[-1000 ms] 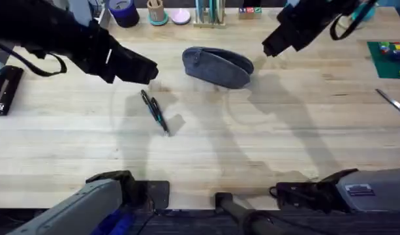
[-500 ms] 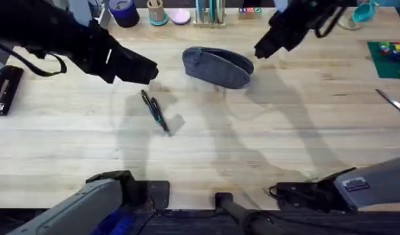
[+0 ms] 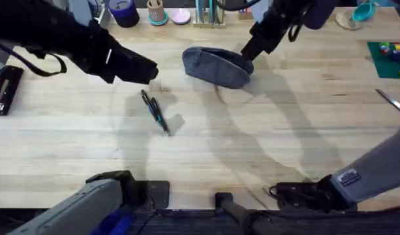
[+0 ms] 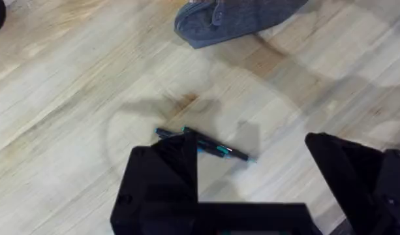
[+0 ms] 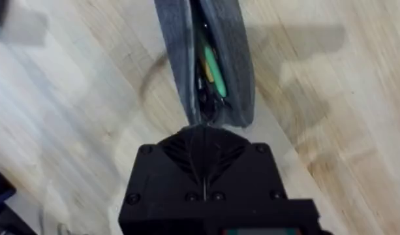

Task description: Unzip the bag, pick up the pens from the table one at a time and place them inside, then zip the bag closed.

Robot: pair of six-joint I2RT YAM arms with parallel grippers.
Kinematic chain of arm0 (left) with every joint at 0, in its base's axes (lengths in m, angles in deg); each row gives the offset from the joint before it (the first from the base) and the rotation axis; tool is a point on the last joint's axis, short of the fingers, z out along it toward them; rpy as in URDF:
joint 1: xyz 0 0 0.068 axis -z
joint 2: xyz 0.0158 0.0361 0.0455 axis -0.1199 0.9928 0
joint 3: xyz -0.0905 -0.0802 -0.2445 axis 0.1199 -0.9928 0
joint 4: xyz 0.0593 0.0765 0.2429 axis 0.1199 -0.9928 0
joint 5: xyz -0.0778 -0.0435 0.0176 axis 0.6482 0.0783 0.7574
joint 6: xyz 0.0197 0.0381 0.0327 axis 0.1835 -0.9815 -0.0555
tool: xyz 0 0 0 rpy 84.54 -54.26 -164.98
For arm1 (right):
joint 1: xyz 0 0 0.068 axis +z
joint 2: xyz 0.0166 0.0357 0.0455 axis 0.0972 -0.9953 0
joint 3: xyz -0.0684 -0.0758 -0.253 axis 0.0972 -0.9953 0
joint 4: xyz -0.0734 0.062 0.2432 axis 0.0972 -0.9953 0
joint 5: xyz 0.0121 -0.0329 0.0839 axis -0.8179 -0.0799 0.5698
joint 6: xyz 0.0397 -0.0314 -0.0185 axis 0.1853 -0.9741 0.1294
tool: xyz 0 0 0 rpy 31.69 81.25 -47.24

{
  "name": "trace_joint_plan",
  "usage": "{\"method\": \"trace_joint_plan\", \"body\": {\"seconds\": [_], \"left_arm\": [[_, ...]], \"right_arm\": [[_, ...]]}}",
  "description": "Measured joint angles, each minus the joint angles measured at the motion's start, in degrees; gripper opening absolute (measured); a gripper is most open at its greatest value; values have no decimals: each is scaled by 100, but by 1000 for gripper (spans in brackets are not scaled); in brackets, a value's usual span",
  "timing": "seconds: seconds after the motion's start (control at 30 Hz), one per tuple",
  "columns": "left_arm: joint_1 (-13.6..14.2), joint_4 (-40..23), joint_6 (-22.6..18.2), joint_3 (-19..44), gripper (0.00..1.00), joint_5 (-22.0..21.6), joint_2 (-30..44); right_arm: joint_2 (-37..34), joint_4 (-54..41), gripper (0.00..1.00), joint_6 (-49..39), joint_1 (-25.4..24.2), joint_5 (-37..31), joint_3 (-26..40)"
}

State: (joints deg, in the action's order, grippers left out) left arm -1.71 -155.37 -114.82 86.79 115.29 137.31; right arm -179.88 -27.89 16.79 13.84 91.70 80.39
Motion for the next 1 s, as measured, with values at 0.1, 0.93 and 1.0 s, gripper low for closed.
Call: {"method": "trace_joint_plan", "body": {"seconds": [0.1,0.93,1.0], "left_arm": [[0,0,0,0,995,0,-2],[0,0,0,0,995,0,-2],[0,0,0,0,995,0,-2]], "right_arm": [[-214,72,29,-26,0,2,0],[-1277,796,30,-64,7,352,13],[-1277,791,30,-64,7,363,13]]}}
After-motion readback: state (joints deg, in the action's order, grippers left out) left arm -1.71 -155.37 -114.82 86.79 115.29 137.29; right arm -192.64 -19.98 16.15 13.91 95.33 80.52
